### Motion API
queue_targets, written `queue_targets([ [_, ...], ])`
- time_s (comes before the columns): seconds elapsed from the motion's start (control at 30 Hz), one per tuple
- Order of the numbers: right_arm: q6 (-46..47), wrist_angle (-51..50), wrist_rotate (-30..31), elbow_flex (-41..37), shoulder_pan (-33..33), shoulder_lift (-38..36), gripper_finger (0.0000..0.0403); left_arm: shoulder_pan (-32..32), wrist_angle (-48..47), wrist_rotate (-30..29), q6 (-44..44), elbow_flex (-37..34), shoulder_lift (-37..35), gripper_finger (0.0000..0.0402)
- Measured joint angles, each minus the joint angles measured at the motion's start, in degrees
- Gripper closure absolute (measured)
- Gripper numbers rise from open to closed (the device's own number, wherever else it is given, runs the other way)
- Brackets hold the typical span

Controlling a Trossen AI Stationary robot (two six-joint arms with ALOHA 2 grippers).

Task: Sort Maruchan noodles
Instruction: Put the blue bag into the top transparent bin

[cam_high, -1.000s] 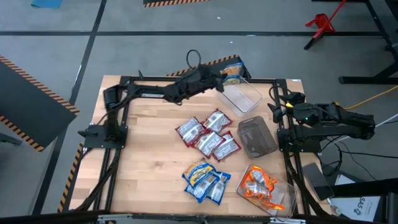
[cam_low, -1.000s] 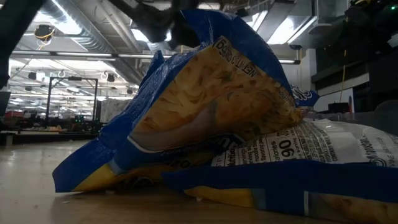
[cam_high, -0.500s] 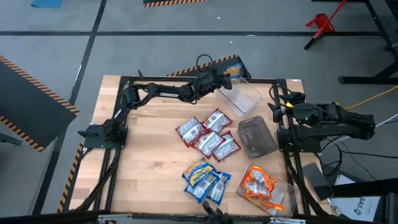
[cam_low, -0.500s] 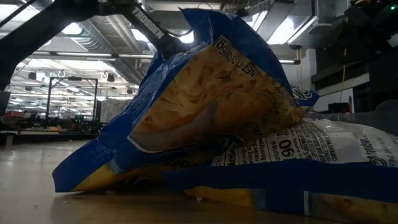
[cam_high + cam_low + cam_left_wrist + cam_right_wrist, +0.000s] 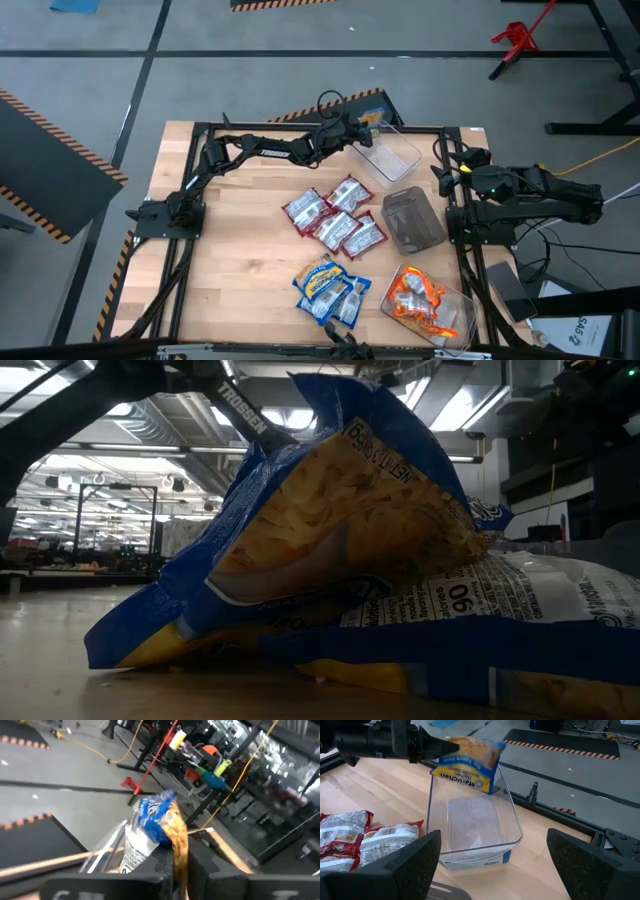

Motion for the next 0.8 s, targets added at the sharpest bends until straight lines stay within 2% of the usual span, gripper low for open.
queue_targets([
  [0.1, 0.0, -0.02, 0.0, 0.0, 0.0, 0.0, 0.0052, 0.2, -0.03, 1.79, 3.49, 0.0, 0.0, 0.0352],
  [0.3, -0.01, -0.02, -0.02, 0.0, 0.0, 0.0, 0.0052, 1.3, -0.02, 11.63, 4.64, 0.0, 0.0, 0.0307],
  [0.5, -0.02, -0.11, -0.63, 0.0, 0.0, 0.0, 0.0052, 3.74, -5.44, 23.3, 9.98, 0.07, -5.91, 0.0295],
  [0.7, -0.02, -0.14, -0.63, 0.0, 0.0, 0.0, 0.0052, 5.68, -19.62, 34.49, 16.38, 0.02, -15.74, 0.0295],
  [0.8, -0.02, -0.28, -1.14, 0.0, 0.0, 0.0, 0.0052, 5.53, -33.48, 41.64, 20.85, 0.04, -22.17, 0.0296],
])
